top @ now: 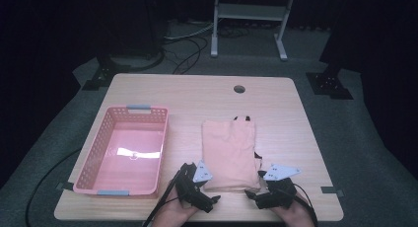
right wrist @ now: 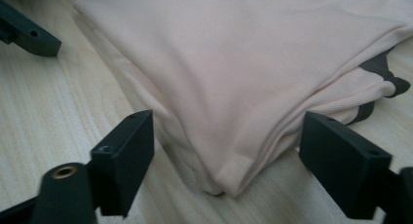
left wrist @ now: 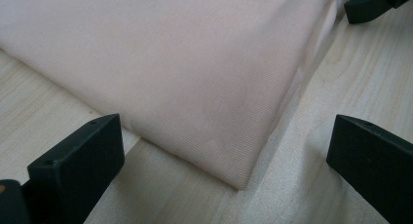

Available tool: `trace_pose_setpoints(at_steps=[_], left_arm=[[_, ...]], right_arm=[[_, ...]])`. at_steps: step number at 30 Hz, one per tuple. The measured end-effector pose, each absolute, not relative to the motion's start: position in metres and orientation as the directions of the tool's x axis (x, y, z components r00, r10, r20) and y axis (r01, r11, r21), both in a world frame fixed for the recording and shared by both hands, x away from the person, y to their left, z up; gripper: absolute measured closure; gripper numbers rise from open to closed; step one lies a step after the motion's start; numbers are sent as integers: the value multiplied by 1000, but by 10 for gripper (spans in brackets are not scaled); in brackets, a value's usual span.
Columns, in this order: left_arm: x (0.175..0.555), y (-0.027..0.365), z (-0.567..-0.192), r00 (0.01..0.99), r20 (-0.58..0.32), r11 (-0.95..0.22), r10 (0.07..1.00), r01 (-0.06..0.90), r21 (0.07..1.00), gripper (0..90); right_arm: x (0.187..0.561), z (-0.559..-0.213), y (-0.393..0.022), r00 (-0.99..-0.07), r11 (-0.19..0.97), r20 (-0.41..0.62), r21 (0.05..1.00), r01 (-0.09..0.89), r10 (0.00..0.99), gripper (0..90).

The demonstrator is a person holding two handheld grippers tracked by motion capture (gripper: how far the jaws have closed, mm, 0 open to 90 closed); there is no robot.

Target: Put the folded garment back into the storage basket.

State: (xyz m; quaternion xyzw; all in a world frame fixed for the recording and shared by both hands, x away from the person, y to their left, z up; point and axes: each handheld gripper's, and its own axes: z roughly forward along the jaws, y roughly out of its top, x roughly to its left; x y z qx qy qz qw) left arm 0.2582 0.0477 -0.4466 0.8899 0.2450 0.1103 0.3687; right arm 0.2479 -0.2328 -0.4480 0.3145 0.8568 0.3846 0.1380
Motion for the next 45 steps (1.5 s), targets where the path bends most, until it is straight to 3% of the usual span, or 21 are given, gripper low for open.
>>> trace_pose_setpoints(at_steps=[3, 6, 9, 12, 26, 37, 40, 45], left_arm=[[258, 48, -447, 853, 16, -606, 522, 358, 710, 0], [259, 47, -447, 846, 15, -602, 533, 366, 710, 0], [260, 47, -447, 844, 15, -599, 536, 367, 711, 0], [260, 46, -447, 845, 14, -599, 534, 367, 712, 0], [263, 43, -447, 858, 16, -610, 514, 353, 709, 0], [263, 42, -447, 831, 16, -587, 556, 379, 715, 9], [261, 44, -446, 830, 14, -565, 558, 367, 739, 152], [261, 45, -445, 823, 15, -558, 567, 371, 742, 169]], right_arm=[[248, -448, -233, -766, 503, 5, 751, 428, 643, 248], [246, -447, -234, -770, 498, 4, 761, 417, 638, 362], [246, -447, -235, -767, 494, 6, 762, 419, 642, 389], [246, -447, -235, -763, 488, 5, 766, 418, 646, 485], [243, -446, -236, -761, 483, 1, 773, 412, 648, 739], [243, -447, -236, -761, 483, -2, 773, 411, 649, 756], [243, -447, -236, -761, 483, -2, 774, 410, 649, 755], [243, -447, -236, -760, 483, -2, 774, 410, 649, 755]])
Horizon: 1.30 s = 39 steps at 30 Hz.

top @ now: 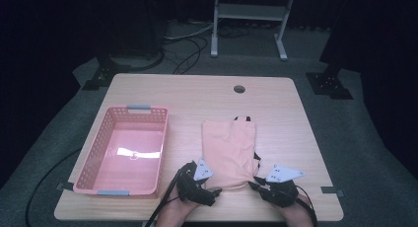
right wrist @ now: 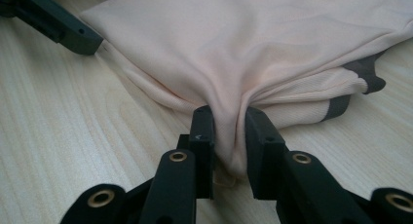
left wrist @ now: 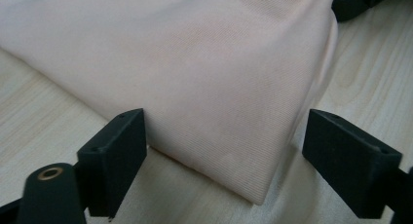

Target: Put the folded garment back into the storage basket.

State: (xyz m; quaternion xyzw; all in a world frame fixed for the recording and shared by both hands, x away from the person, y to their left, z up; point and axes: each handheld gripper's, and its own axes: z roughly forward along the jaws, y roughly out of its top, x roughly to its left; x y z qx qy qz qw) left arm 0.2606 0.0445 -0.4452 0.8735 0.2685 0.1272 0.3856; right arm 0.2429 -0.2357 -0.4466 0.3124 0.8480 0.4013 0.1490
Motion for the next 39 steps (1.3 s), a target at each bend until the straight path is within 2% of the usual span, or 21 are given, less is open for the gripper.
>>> trace_pose_setpoints(at_steps=[1, 4, 10, 11, 20, 21, 25, 33, 35, 39], left_arm=[[260, 45, -445, 822, 15, -553, 570, 370, 747, 239], [260, 46, -445, 819, 14, -546, 574, 370, 752, 252], [259, 47, -444, 815, 15, -535, 580, 366, 761, 395], [259, 47, -444, 814, 16, -533, 580, 365, 763, 395], [257, 48, -444, 820, 21, -529, 573, 350, 773, 651], [257, 48, -444, 821, 20, -529, 571, 349, 773, 708], [257, 48, -444, 819, 16, -526, 574, 353, 774, 758], [256, 47, -444, 810, 16, -520, 587, 362, 773, 779], [258, 48, -444, 806, -27, -496, 592, 390, 776, 783], [261, 48, -442, 806, -42, -491, 590, 400, 774, 785]], right_arm=[[243, -447, -236, -760, 483, -2, 774, 410, 650, 756], [243, -447, -236, -760, 485, -7, 773, 408, 650, 756], [242, -446, -235, -757, 483, -5, 773, 412, 653, 761], [242, -446, -235, -757, 483, -5, 773, 412, 653, 761], [243, -447, -236, -758, 480, 0, 773, 414, 653, 763], [242, -447, -235, -756, 484, -10, 774, 408, 654, 763], [241, -447, -233, -754, 491, -28, 774, 399, 656, 768], [243, -446, -234, -746, 465, 14, 774, 429, 665, 797], [243, -446, -234, -747, 459, 20, 777, 430, 665, 799], [245, -445, -237, -754, 445, 41, 786, 430, 656, 799]])
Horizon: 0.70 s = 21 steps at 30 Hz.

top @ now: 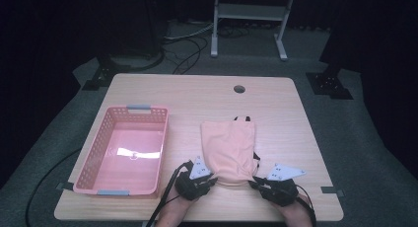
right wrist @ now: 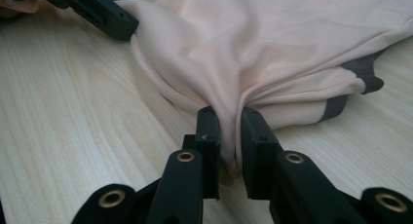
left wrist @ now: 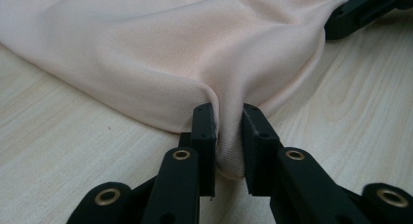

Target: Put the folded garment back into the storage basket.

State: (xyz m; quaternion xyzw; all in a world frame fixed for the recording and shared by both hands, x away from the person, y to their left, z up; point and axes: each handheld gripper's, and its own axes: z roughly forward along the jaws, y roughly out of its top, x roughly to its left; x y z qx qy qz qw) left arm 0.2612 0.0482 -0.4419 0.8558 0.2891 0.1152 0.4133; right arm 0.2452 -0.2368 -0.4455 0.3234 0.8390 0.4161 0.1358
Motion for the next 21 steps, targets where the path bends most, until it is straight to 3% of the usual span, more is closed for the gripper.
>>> trace_pose_setpoints(at_steps=[21], left_arm=[[273, 47, -415, 788, -87, -389, 610, 393, 834, 784]], right_arm=[[256, -417, -249, -741, 369, 42, 847, 382, 670, 798]])
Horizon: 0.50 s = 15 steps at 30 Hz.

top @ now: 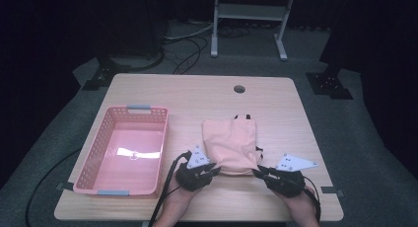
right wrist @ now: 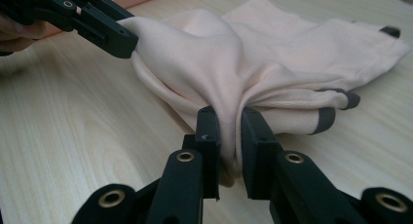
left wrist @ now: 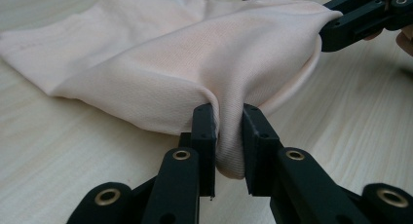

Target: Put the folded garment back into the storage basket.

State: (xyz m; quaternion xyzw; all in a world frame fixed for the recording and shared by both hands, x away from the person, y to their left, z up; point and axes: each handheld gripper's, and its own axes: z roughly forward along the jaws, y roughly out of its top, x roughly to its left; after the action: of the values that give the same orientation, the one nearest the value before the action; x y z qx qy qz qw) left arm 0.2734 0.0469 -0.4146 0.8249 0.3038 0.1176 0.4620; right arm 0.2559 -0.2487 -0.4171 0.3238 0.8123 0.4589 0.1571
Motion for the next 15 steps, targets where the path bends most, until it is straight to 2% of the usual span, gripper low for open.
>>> trace_pose_setpoints(at_steps=[15], left_arm=[[291, 51, -378, 776, -76, -344, 626, 363, 866, 785]], right_arm=[[271, -385, -249, -727, 309, 21, 896, 317, 686, 798]])
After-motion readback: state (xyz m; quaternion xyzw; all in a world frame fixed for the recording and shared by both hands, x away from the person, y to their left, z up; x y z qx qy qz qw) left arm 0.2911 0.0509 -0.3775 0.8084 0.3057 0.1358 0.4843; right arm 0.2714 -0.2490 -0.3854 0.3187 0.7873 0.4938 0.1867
